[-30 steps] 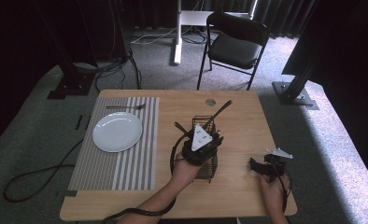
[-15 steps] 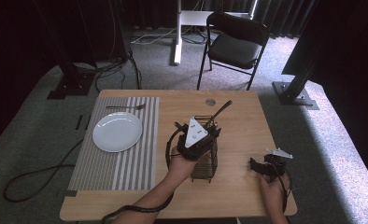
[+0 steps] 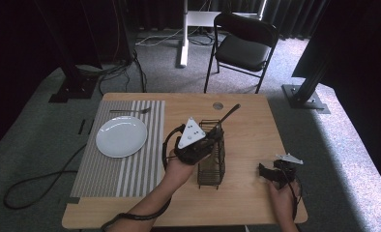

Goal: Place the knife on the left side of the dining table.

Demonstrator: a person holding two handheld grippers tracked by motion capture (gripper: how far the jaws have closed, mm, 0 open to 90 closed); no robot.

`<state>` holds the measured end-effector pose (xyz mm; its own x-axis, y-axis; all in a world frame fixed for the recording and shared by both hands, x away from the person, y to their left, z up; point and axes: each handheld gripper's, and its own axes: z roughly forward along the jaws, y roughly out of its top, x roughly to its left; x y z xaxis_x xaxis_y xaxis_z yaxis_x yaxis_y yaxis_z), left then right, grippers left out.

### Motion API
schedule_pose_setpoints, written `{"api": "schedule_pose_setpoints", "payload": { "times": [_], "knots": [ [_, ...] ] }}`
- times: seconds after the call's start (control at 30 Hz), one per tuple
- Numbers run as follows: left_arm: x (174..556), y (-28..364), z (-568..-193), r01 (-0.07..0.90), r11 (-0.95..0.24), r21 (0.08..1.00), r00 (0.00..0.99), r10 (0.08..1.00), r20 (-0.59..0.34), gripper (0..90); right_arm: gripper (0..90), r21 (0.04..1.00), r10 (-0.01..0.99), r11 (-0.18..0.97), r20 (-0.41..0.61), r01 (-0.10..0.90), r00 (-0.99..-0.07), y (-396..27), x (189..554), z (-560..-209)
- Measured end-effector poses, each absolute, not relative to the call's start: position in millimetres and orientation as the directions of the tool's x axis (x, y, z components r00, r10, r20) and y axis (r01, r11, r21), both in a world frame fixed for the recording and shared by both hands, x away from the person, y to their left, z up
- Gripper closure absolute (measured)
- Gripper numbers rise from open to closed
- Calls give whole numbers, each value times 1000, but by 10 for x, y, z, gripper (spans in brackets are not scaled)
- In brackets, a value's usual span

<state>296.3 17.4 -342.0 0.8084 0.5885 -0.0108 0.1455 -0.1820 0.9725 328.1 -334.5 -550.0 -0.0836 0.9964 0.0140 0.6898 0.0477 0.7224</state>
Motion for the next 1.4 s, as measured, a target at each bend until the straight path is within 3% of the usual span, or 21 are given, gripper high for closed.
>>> {"api": "schedule_pose_setpoints", "payload": {
  "times": [0.67,1.4],
  "knots": [
    [2726,566,-3028,87,-132,987,796,605,11,836,121,723,996,47,14,689,-83,-3344,3281,-5500],
    [2720,1226,-3185,150,-110,983,673,739,-20,836,121,723,996,48,14,690,-83,-3344,3281,-5500]
  ]
}}
